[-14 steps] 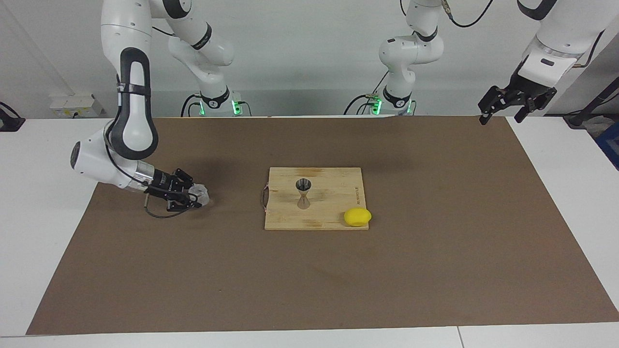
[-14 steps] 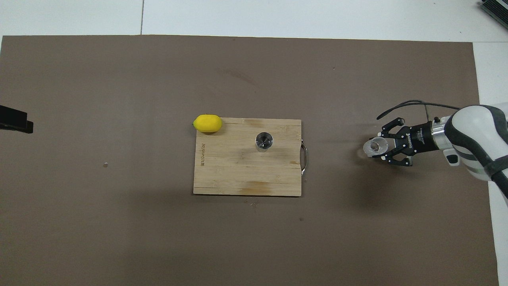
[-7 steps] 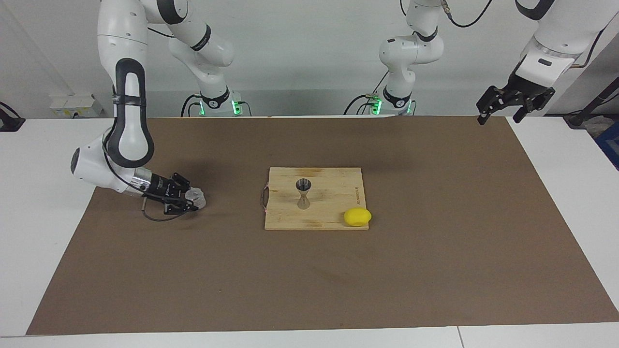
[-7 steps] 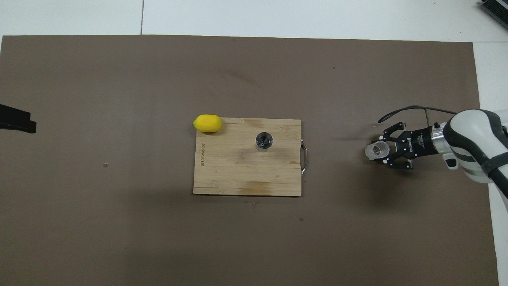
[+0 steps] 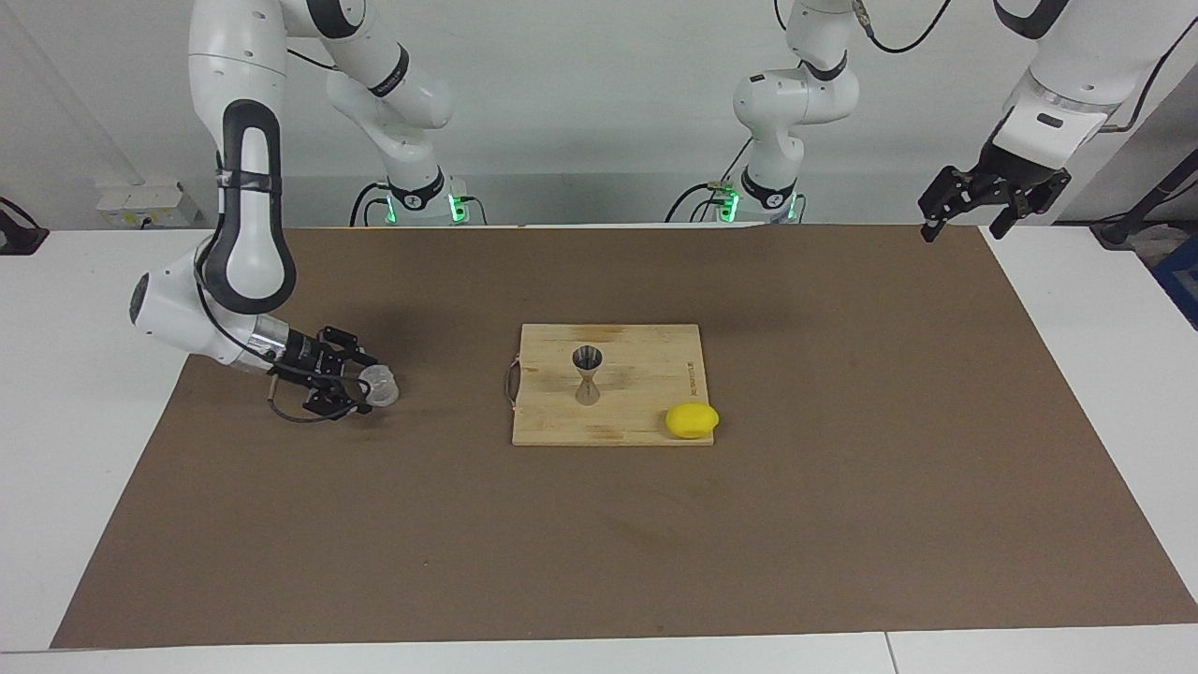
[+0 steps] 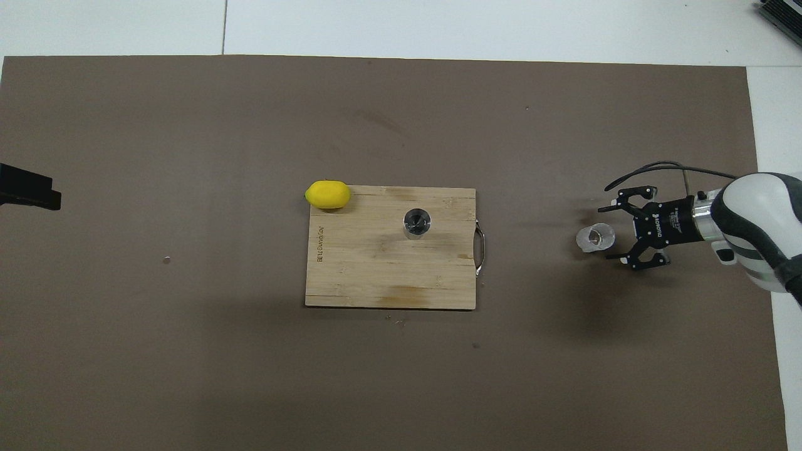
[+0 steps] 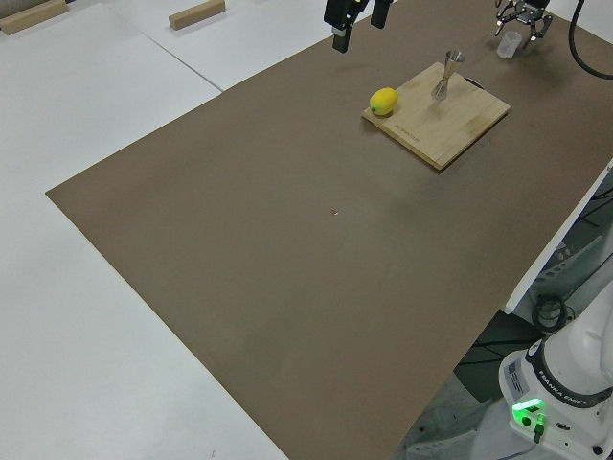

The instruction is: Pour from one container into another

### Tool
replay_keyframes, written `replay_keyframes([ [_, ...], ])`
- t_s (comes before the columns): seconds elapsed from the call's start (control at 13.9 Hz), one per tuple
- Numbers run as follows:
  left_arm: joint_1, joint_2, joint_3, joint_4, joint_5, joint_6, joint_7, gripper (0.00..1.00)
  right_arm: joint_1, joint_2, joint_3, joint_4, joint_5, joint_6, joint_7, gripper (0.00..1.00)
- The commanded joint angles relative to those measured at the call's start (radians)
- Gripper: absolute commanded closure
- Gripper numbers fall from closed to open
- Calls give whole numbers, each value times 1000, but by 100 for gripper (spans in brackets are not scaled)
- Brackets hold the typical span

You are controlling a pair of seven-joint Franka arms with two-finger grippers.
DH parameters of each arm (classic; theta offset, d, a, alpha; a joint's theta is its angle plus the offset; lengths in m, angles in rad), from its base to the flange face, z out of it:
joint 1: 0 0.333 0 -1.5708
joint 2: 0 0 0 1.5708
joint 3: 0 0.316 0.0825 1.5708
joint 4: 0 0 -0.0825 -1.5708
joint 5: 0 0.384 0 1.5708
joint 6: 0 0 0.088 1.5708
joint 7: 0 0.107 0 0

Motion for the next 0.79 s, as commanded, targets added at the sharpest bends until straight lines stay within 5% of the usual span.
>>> replay_keyframes([
  [0.0,-34,-19,3,-27,10,-2,-4,0,2,-97,12,-44,-126,0,-95,2],
  [0.72,-36,-26,3,-41,9,-4,3,0,247,-196,23,40,-572,1,-449,1],
])
